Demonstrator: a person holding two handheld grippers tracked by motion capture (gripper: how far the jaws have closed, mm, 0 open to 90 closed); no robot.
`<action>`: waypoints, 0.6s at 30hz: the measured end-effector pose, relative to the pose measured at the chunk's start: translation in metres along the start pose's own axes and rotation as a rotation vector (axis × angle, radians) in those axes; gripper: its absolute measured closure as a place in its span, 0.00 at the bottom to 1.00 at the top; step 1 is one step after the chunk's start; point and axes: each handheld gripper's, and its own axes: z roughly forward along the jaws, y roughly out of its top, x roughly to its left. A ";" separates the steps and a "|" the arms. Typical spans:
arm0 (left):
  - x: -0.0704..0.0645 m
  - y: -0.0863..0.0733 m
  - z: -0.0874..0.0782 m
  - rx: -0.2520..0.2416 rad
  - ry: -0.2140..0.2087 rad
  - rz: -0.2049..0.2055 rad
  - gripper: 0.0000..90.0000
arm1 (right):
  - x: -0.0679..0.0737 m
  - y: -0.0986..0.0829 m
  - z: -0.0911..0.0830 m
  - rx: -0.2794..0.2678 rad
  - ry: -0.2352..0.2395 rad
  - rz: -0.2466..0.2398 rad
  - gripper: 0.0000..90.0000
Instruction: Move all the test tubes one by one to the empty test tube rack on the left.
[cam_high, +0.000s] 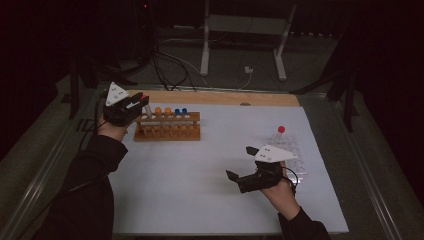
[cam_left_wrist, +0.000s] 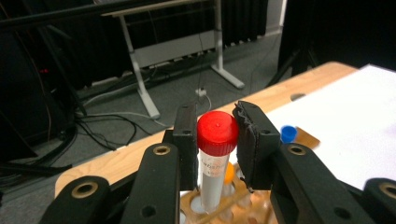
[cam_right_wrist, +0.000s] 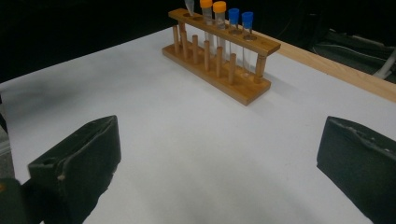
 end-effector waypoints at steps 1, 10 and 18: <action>0.000 -0.001 0.003 0.002 0.001 -0.006 0.80 | 0.000 0.000 -0.001 -0.006 -0.001 -0.001 0.00; 0.005 -0.022 0.027 0.066 0.016 -0.059 0.80 | -0.002 -0.001 -0.001 -0.002 -0.001 0.001 0.00; 0.003 -0.041 0.041 0.135 0.014 -0.064 0.80 | -0.004 -0.002 -0.002 -0.008 0.009 0.004 0.00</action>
